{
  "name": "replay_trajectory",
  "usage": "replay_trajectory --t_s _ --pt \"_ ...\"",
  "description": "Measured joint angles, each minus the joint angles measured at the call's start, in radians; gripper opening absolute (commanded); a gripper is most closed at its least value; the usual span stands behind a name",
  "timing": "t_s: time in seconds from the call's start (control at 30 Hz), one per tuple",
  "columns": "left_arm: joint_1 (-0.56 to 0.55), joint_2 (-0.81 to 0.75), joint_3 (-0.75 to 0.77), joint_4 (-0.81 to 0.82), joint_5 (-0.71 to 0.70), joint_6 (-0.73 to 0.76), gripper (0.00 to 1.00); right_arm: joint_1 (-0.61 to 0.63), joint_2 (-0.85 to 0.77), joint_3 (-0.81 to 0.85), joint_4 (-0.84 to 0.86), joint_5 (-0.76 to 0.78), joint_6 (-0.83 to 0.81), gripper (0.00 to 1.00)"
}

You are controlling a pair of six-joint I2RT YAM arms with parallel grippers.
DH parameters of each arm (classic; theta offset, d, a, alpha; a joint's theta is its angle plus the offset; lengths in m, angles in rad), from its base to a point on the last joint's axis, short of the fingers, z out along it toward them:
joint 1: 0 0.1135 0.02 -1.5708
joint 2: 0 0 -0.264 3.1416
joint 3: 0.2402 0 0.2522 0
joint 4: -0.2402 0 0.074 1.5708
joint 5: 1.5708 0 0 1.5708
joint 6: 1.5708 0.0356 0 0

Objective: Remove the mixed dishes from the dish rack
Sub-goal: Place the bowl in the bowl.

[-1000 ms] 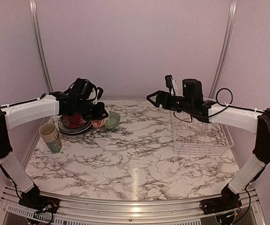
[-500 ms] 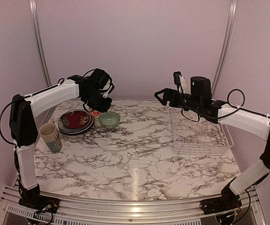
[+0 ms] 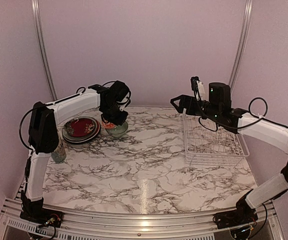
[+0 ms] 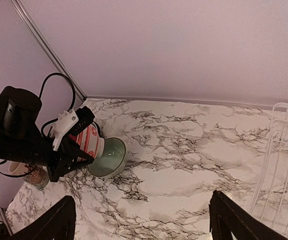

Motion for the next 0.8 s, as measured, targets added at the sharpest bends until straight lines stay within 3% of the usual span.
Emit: replay_trajectory --t_s 0.2,0.8 --pt "-0.008 0.036 0.019 -0.018 -0.008 0.0 0.0 -0.004 -0.006 -0.015 -0.002 0.008 -0.012 0.97" --pt "-0.027 0.088 0.047 -0.033 -0.012 0.0 0.1 -0.005 -0.037 -0.02 -0.002 0.032 -0.018 0.98"
